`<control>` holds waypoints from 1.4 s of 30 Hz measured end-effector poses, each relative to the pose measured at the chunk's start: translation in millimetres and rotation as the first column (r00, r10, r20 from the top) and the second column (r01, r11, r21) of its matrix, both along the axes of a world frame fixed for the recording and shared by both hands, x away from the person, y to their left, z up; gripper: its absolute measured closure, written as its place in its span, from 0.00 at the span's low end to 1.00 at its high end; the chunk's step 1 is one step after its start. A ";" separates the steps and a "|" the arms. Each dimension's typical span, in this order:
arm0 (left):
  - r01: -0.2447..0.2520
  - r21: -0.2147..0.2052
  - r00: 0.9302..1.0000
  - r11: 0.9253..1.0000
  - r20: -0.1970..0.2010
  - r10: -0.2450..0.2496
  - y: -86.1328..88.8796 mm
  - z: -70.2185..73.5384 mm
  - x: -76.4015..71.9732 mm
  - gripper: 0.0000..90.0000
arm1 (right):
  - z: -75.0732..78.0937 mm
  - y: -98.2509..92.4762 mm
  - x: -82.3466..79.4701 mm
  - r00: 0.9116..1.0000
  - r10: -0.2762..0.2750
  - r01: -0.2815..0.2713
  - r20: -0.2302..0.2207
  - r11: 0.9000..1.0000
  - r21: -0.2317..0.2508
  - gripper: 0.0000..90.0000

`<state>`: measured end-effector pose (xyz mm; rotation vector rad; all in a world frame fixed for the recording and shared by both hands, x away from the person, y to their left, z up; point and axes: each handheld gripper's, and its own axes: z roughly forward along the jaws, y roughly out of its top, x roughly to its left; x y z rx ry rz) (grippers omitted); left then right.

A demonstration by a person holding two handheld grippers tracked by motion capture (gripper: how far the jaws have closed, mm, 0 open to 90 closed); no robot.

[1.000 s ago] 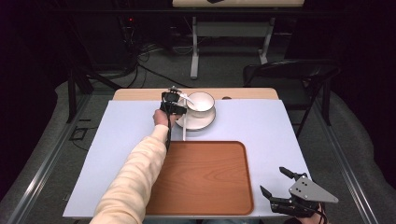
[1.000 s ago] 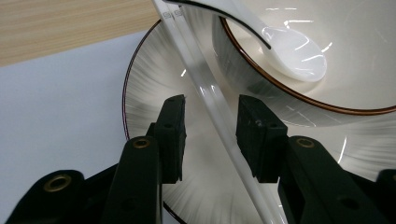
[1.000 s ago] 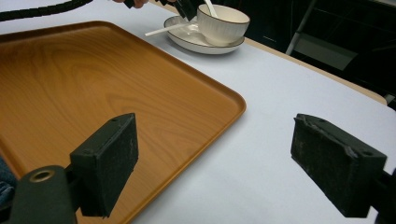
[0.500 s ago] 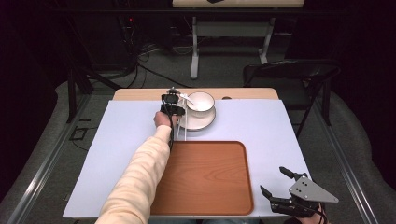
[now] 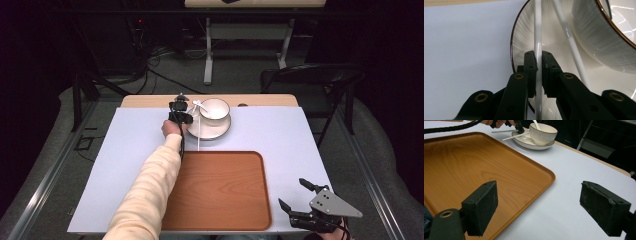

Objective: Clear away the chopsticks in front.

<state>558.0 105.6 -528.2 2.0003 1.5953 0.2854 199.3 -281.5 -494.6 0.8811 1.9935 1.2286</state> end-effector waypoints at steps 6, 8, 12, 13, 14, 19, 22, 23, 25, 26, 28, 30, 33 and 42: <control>0.001 0.000 1.000 1.000 0.000 -0.001 0.5 -0.4 0.7 0.94 | 0.0 0.1 0.5 1.000 0.002 -0.002 -0.002 1.000 -0.001 0.16; -0.005 -0.013 1.000 1.000 0.002 0.005 1.2 -0.9 0.3 0.94 | 0.0 0.0 0.4 1.000 0.001 -0.001 -0.001 1.000 -0.001 0.16; -0.005 -0.046 1.000 0.999 0.006 0.005 4.0 0.9 -2.1 0.94 | 0.0 0.1 0.3 1.000 -0.001 0.001 -0.001 1.000 -0.001 0.16; -0.003 -0.055 1.000 0.998 0.009 0.003 5.6 4.4 -4.3 0.94 | 0.0 0.1 0.1 1.000 -0.002 0.002 0.001 1.000 0.001 0.16; -0.003 -0.055 1.000 0.998 0.009 0.003 5.6 4.4 -4.3 0.94 | 0.0 0.1 0.1 1.000 -0.002 0.002 0.001 1.000 0.001 0.16; 0.006 -0.060 1.000 0.998 0.026 -0.004 11.4 15.0 -12.5 0.94 | 0.0 0.1 0.1 1.000 -0.002 0.002 0.002 1.000 0.001 0.16; 0.005 -0.070 0.999 0.998 0.036 -0.003 17.6 21.5 -19.5 0.94 | -0.3 0.4 1.0 1.000 -0.003 0.003 -0.003 1.000 -0.002 0.16; 0.013 -0.068 0.999 0.998 0.037 -0.010 21.1 24.3 -25.2 0.94 | -0.1 1.0 0.8 1.000 -0.002 0.002 -0.003 1.000 -0.004 0.16; 0.017 -0.066 0.999 0.998 0.041 -0.014 23.2 26.0 -28.1 0.94 | 0.2 0.6 0.0 1.000 -0.005 0.005 0.001 1.000 -0.004 0.16; 0.020 -0.066 0.999 0.998 0.045 -0.017 25.5 27.5 -30.8 0.94 | 0.2 0.6 0.0 1.000 -0.005 0.005 0.001 1.000 -0.004 0.16; 0.017 -0.091 0.999 0.996 0.051 -0.012 31.3 30.7 -36.4 0.94 | 0.2 0.7 -0.1 1.000 -0.007 0.007 0.002 1.000 -0.004 0.16; 0.015 -0.104 0.998 0.994 0.060 -0.009 36.5 34.2 -42.0 0.94 | 0.2 1.1 0.3 1.000 -0.005 0.005 0.001 1.000 -0.004 0.16; 0.019 -0.111 0.997 0.994 0.080 -0.011 44.1 40.8 -51.0 0.94 | 0.1 1.1 0.6 1.000 -0.005 0.005 0.000 1.000 -0.004 0.16; 0.046 -0.158 0.991 0.986 0.135 -0.025 62.3 54.5 -84.9 0.94 | 0.2 0.9 0.4 1.000 -0.007 0.007 0.000 1.000 -0.002 0.16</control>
